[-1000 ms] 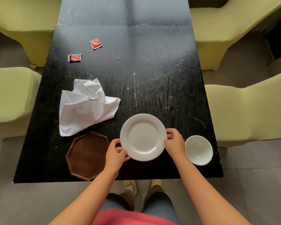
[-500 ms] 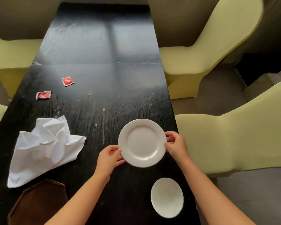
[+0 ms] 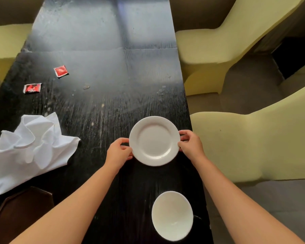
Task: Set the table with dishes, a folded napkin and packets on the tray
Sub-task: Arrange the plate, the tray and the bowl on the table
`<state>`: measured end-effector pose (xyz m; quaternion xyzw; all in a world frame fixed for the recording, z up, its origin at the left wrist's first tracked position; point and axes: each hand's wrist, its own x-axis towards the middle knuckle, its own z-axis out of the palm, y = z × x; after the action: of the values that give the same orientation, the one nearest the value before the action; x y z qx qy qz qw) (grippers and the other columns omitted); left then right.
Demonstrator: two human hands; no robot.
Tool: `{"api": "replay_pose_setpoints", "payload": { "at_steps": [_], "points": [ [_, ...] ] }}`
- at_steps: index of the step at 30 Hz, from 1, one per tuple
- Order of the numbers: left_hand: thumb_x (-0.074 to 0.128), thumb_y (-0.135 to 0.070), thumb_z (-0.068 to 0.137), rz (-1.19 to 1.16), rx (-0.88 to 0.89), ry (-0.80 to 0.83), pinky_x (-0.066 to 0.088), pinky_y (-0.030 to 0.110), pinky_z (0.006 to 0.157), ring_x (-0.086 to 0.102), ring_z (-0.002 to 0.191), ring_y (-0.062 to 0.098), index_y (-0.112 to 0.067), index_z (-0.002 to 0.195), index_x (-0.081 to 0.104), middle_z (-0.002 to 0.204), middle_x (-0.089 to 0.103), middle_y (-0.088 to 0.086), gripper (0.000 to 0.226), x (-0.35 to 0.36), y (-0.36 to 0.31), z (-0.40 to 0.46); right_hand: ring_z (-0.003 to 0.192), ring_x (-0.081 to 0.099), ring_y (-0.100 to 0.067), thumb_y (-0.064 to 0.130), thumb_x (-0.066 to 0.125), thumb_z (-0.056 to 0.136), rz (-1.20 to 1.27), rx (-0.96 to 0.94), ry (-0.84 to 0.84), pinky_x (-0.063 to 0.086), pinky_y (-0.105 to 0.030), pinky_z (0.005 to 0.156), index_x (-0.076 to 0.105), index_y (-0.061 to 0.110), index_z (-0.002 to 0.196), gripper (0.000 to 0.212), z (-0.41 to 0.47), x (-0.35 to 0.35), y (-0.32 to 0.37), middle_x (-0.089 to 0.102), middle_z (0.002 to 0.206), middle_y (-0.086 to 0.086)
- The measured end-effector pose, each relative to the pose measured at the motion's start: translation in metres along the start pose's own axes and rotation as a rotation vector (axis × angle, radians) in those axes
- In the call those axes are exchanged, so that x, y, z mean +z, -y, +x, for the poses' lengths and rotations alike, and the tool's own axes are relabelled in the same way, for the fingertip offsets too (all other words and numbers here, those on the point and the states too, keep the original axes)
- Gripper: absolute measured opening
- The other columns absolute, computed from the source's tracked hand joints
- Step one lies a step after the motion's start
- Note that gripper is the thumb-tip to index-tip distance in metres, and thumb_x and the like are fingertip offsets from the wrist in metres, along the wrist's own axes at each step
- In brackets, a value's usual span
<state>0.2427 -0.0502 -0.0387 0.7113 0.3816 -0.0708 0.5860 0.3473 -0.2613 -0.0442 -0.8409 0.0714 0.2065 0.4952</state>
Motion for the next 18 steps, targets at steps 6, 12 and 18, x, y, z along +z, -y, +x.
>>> {"api": "replay_pose_setpoints", "payload": {
  "at_steps": [6,12,18],
  "points": [
    [0.057,0.001,0.079,0.053,-0.005,-0.007,0.053,0.026,0.060,0.069,0.075,0.018,-0.026,0.087,0.059,0.077,0.071,0.009,0.028,0.0031,0.0018,0.0039,0.064,0.054,-0.020,-0.009,0.053,0.074,-0.052,-0.010,0.003,0.054,-0.046,0.070,0.063,0.011,0.098,0.033,0.0035,-0.0002,-0.0038,0.056,0.071,0.004],
    [0.057,0.000,0.079,0.107,0.005,-0.021,0.051,0.023,0.056,0.069,0.067,0.014,-0.023,0.089,0.059,0.072,0.070,0.005,0.026,0.0083,0.0063,0.0057,0.068,0.055,-0.021,-0.008,0.055,0.074,-0.134,-0.051,0.008,0.054,-0.042,0.074,0.064,0.011,0.101,0.034,0.0054,-0.0025,-0.0048,0.056,0.073,0.003],
    [0.059,-0.002,0.079,0.144,0.026,-0.027,0.054,0.024,0.058,0.070,0.065,0.016,-0.016,0.106,0.062,0.074,0.071,0.006,0.031,0.0068,0.0067,0.0056,0.071,0.056,-0.019,-0.003,0.056,0.077,-0.163,-0.034,0.022,0.051,-0.035,0.074,0.063,0.010,0.108,0.035,0.0066,-0.0026,-0.0046,0.060,0.082,-0.001]
  ]
}}
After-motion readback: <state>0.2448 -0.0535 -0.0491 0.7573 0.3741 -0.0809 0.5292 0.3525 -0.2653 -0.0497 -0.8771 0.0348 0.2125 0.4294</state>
